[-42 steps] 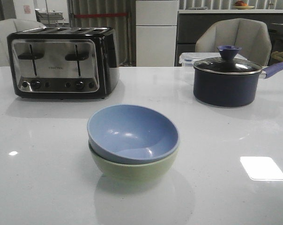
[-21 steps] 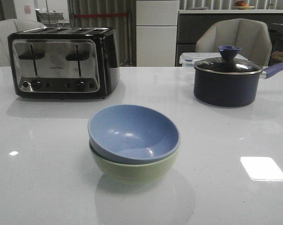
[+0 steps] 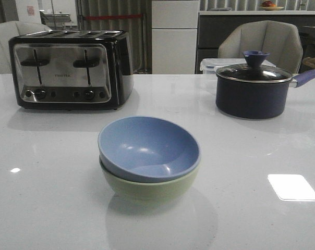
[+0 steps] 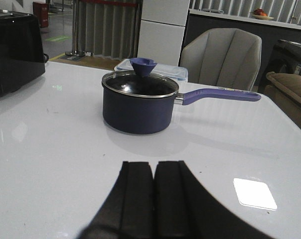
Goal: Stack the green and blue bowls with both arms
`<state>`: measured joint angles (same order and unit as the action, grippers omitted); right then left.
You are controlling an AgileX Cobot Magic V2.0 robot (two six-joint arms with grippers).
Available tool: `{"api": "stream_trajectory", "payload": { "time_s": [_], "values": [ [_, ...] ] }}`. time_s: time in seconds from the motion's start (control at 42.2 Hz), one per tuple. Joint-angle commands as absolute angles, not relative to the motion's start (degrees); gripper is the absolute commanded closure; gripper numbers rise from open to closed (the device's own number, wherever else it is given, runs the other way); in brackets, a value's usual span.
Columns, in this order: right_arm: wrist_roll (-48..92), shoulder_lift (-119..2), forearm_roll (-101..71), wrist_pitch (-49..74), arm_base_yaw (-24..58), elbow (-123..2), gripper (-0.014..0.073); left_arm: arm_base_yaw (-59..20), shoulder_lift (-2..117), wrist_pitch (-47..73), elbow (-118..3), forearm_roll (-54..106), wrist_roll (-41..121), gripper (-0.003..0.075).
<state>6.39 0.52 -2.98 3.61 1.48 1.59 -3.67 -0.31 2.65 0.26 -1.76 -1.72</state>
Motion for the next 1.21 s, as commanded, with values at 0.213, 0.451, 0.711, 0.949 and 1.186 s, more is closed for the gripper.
{"api": "stream_trajectory", "payload": {
  "time_s": [0.213, 0.451, 0.711, 0.949, 1.186],
  "values": [
    [0.0, 1.7, 2.2, -5.3, 1.6, 1.4, 0.0538, -4.1, -1.4, -2.4, 0.5, -1.3, -1.7, 0.0627],
    [0.0, 1.7, 2.1, -5.7, 0.1, 1.4, 0.0538, -4.1, -1.4, -2.4, 0.5, -1.3, -1.7, 0.0627],
    [0.0, 1.7, 2.1, -8.0, 0.4, 1.4, 0.0538, -4.1, -1.4, -2.4, 0.5, -1.3, -1.7, 0.0627],
    [-0.3, 1.7, 2.3, -7.9, 0.3, 1.5, 0.0538, -4.1, -1.4, -2.4, 0.5, -1.3, -1.7, 0.0627],
    [-0.3, 1.7, 2.3, -7.9, 0.3, 1.5, 0.0538, -4.1, -1.4, -2.4, 0.5, -1.3, -1.7, 0.0627]
  ]
}}
